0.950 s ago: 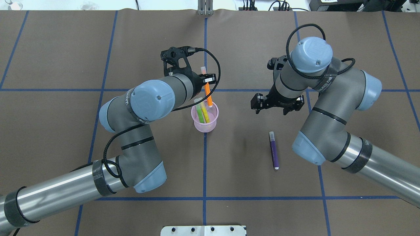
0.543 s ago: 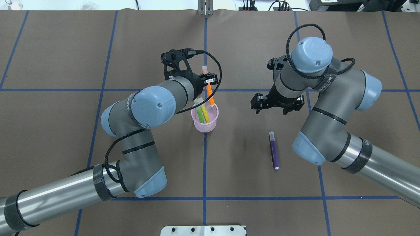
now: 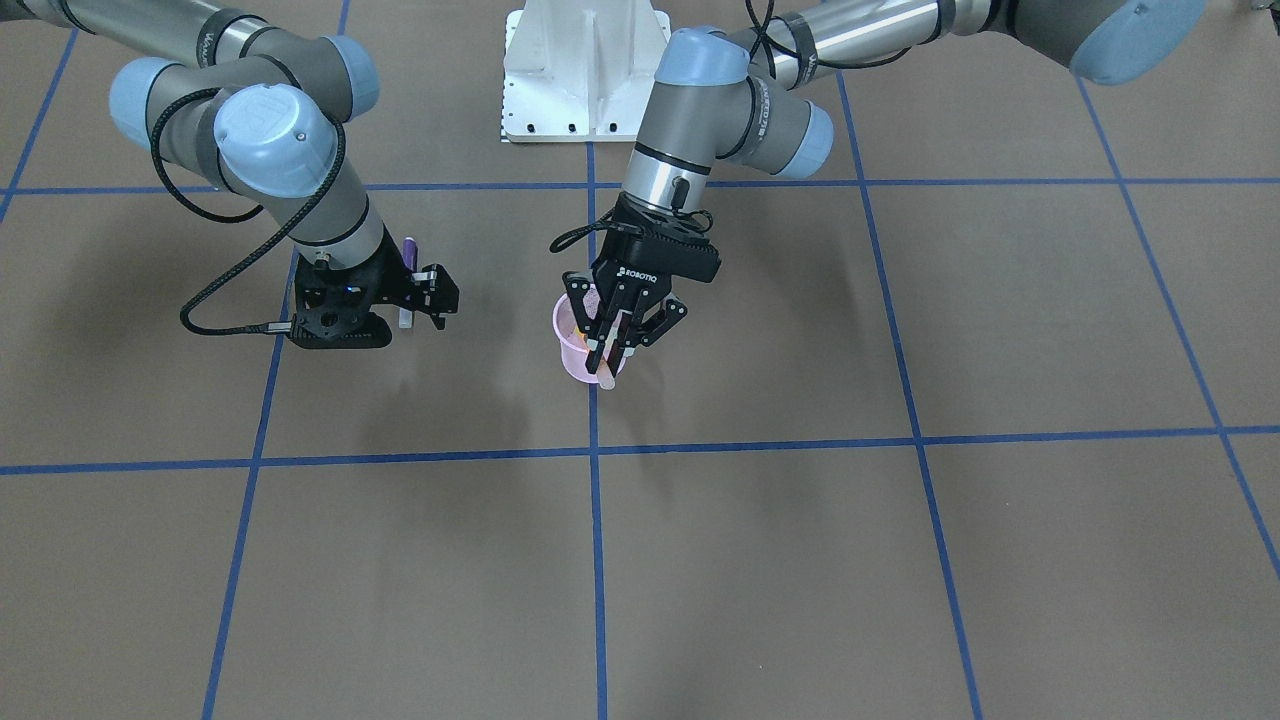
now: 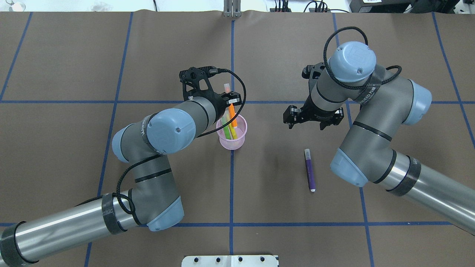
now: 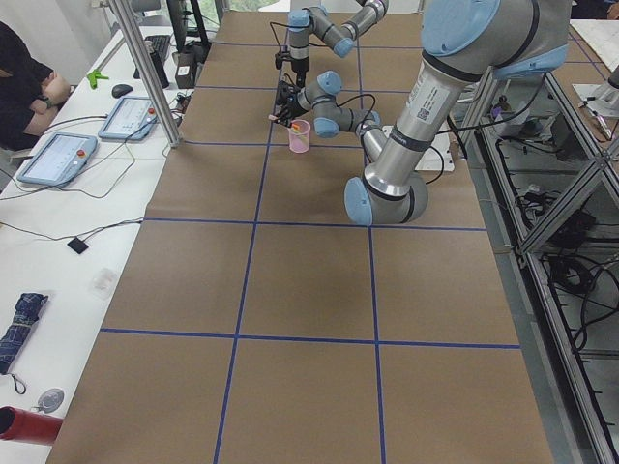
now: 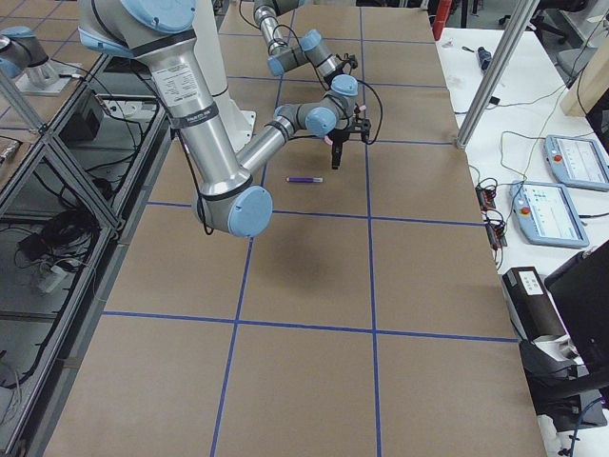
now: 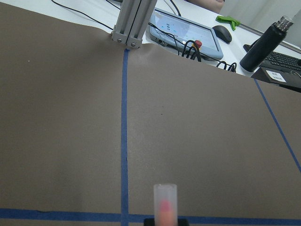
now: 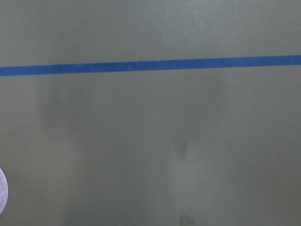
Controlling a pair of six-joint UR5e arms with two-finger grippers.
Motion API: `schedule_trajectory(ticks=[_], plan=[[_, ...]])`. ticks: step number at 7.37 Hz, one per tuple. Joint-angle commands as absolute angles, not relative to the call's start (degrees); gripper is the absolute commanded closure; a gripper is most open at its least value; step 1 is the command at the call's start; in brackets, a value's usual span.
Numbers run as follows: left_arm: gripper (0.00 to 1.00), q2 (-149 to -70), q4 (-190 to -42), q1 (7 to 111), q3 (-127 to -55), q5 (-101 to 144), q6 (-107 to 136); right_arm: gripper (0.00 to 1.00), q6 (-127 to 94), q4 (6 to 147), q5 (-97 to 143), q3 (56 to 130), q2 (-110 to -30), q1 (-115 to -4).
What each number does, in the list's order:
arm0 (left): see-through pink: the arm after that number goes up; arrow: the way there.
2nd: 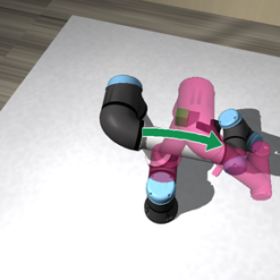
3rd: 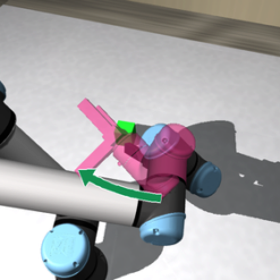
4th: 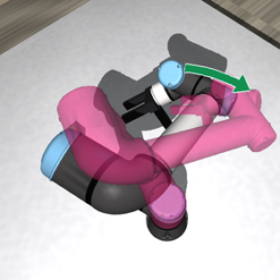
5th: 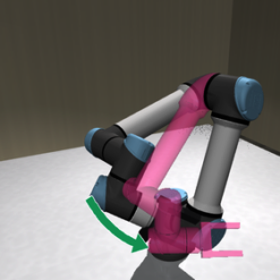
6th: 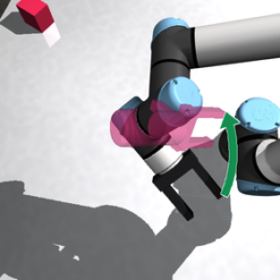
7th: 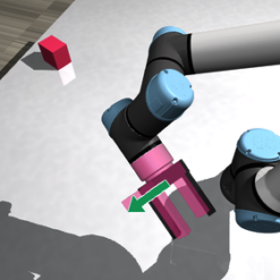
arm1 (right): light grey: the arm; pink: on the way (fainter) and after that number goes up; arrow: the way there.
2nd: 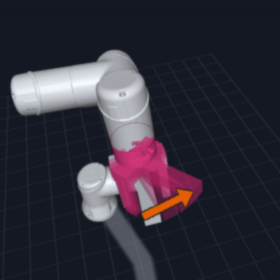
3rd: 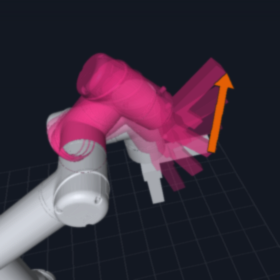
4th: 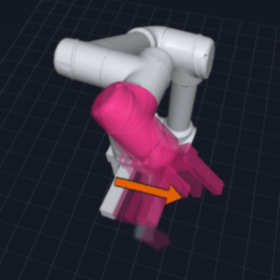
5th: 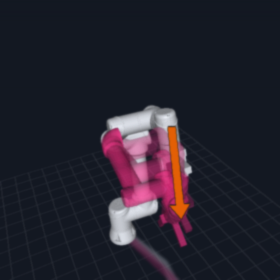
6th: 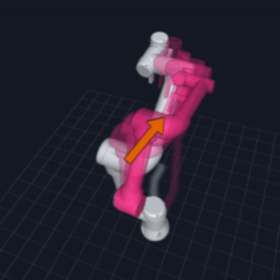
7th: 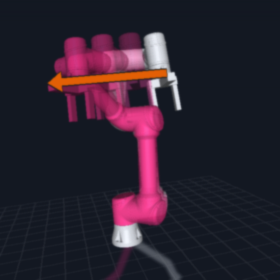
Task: Collect pens into pen holder
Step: 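Move the orange marker over the pink cup and drop it in with the left gripper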
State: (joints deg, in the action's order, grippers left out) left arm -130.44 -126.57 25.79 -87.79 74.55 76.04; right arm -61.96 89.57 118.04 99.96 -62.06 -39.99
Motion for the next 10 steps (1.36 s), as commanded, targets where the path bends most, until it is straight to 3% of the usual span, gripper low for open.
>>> schedule_trajectory(ticks=[1, 2, 4, 5, 10], plan=[[1.0, -130.34, -126.83, 24.44, -87.8, 74.53, 76.2, 0.01, -61.96, 89.56, 118.04, 99.93, -61.96, -39.99], [1.0, -130.52, -126.83, 24.43, -87.89, 74.53, 76.2, 0.01, -61.96, 89.56, 118.04, 99.93, -61.96, -39.99], [0.19, -130.35, -128.22, 24.43, -89.2, 74.97, 75.94, 0.01, -61.96, 89.3, 118.04, 100.11, -61.96, -39.99], [0.01, -130.43, -128.15, 24.43, -89.64, 75.14, 75.76, 0.01, -61.96, 89.21, 118.04, 100.02, -61.96, -39.9], [0.01, -130.34, -127.09, 28.63, -92.37, 81.72, 73.66, 0.01, -65.3, 88.95, 117.33, 99.93, -65.04, -36.39]])
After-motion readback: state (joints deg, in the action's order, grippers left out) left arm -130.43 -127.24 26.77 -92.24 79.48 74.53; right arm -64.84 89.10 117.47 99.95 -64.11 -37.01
